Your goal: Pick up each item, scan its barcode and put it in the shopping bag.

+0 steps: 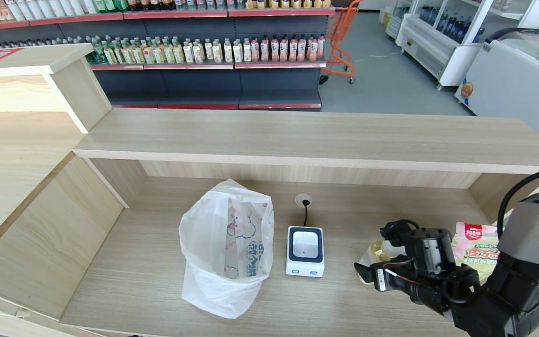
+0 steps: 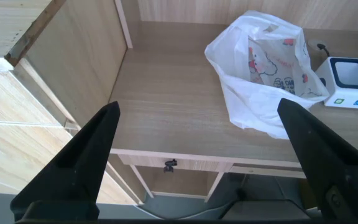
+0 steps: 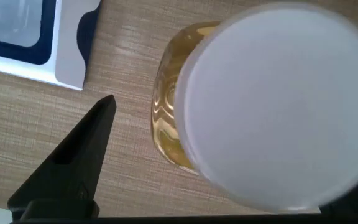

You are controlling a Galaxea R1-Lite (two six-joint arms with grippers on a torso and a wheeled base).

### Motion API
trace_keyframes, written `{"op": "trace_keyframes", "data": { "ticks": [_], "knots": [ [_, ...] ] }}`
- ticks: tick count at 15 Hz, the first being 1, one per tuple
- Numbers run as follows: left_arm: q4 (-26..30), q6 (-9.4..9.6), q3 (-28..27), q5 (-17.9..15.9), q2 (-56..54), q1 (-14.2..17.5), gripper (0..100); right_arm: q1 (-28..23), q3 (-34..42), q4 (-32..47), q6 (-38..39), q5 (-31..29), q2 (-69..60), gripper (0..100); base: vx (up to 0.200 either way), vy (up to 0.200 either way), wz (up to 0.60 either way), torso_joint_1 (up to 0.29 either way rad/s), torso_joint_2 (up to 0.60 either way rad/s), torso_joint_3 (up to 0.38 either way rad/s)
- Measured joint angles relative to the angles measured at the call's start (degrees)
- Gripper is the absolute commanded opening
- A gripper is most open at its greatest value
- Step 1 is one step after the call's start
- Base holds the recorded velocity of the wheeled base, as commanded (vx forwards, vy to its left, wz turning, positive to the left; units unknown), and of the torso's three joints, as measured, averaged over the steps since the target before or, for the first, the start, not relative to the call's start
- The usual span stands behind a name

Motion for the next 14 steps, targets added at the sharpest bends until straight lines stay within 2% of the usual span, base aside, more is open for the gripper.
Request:
{"op": "trace_keyframes", "data": {
  "ticks": [4, 10, 11, 14],
  "knots": [
    [0.0, -0.02, 0.0, 0.0, 0.0, 0.0, 100, 1.82, -0.26, -13.17, -0.68, -3.01, 8.89, 100, 0.0, 0.0, 0.0, 0.0, 0.0, 0.0],
    [0.0, 0.0, 0.0, 0.0, 0.0, 0.0, 100, 2.84, -5.02, -21.76, -4.49, -3.01, 16.58, 100, 0.0, 0.0, 0.0, 0.0, 0.0, 0.0],
    [0.0, 0.0, 0.0, 0.0, 0.0, 0.0, 100, 2.9, -6.49, -21.92, -4.53, -2.88, 16.98, 0, 0.0, 0.0, 0.0, 0.0, 0.0, 0.0],
    [0.0, 0.0, 0.0, 0.0, 0.0, -0.02, 100, 2.86, -10.03, -21.92, -6.07, -2.38, 17.46, 0, 0.0, 0.0, 0.0, 0.0, 0.0, 0.0]
  ]
}}
